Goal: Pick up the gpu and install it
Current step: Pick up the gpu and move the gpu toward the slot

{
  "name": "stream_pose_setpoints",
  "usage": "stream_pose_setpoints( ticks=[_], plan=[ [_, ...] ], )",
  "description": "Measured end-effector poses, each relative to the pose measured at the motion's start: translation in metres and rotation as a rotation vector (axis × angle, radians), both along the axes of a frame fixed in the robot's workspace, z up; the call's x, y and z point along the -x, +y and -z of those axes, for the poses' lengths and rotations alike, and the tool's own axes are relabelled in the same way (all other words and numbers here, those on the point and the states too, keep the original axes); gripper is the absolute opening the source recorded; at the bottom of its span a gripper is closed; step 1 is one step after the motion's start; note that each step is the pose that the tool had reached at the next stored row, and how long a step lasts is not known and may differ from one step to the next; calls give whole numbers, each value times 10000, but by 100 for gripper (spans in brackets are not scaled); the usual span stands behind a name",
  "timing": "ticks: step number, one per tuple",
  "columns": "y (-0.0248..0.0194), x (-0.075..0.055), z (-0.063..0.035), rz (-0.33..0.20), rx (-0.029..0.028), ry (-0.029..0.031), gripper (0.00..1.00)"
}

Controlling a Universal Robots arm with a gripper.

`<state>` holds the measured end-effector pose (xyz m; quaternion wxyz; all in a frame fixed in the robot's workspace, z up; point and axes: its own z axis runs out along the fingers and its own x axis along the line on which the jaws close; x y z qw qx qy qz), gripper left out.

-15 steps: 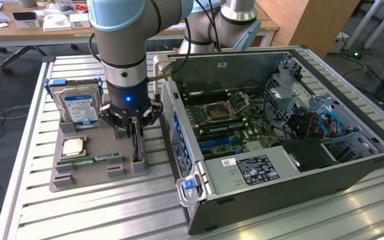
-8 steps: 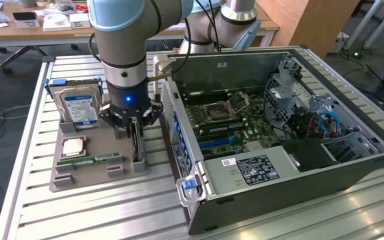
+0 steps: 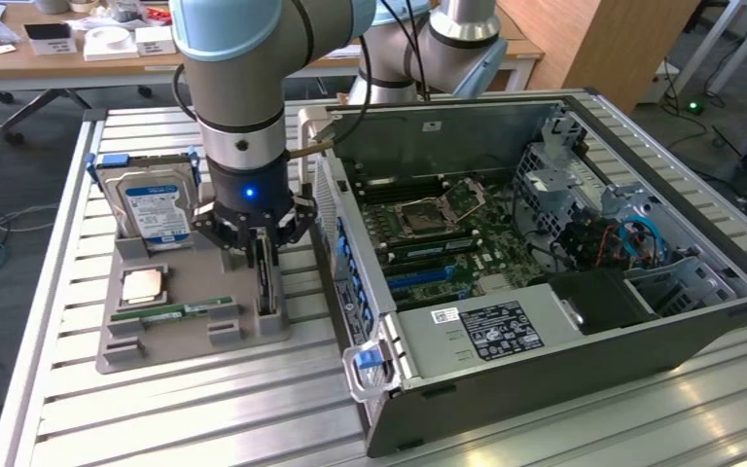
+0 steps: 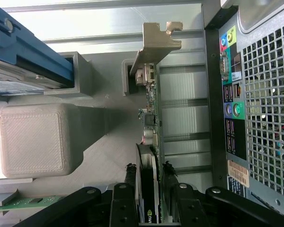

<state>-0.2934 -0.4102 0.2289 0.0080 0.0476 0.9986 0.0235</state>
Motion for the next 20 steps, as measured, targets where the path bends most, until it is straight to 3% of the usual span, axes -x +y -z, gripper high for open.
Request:
stream_pose_setpoints(
  ticks=[3, 4, 6, 20],
  plan=[
    [0, 0, 0, 0, 0, 0, 35],
    [0, 0, 0, 0, 0, 2, 29],
    [0, 0, 0, 0, 1, 0, 26],
    [0, 0, 0, 0, 0, 0, 26]
  ],
)
